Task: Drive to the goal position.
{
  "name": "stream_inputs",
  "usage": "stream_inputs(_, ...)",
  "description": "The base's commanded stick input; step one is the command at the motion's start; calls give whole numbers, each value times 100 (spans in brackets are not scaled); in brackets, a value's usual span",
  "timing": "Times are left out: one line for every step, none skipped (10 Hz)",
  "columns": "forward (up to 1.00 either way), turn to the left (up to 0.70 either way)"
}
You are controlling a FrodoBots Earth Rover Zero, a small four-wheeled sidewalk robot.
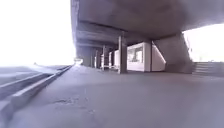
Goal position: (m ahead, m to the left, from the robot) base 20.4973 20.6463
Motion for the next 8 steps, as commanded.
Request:
stream_inputs(70, 1)
stream_inputs(70, 17)
stream_inputs(70, 33)
stream_inputs(70, 22)
stream_inputs(70, 6)
stream_inputs(70, 0)
stream_inputs(70, 0)
stream_inputs(70, 0)
